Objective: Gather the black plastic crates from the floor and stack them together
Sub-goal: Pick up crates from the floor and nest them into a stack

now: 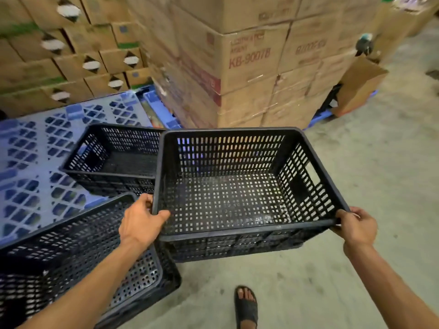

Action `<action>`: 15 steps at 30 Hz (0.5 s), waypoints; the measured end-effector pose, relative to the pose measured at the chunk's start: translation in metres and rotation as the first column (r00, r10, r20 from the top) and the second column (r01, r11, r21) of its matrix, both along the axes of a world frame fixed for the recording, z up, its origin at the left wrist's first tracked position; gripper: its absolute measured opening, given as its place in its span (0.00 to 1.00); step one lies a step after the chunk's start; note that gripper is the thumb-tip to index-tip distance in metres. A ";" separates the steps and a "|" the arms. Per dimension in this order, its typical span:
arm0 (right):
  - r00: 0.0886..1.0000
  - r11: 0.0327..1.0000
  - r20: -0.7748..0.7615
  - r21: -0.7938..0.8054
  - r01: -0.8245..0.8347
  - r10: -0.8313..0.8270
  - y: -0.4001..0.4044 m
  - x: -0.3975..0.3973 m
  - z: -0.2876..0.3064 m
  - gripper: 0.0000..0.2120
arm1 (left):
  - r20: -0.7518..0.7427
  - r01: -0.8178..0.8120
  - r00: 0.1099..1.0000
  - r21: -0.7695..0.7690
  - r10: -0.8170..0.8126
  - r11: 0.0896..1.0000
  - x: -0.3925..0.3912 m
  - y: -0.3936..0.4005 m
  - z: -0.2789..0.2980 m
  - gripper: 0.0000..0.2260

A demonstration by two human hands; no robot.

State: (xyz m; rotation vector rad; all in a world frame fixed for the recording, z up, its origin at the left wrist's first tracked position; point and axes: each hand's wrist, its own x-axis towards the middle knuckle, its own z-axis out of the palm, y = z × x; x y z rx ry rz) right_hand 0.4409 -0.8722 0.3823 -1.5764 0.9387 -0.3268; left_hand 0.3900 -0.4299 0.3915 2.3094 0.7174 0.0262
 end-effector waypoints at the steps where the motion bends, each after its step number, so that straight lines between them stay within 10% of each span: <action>1: 1.000 1.000 0.023 -0.014 -0.016 0.017 0.012 -0.006 0.013 0.12 | 0.027 -0.005 1.000 -0.009 0.005 1.000 -0.011 0.014 0.009 0.11; 15: 0.955 0.958 0.092 0.015 -0.286 0.283 0.203 -0.070 0.084 0.12 | 0.099 -0.281 0.954 -0.026 0.282 0.959 -0.172 0.189 0.062 0.10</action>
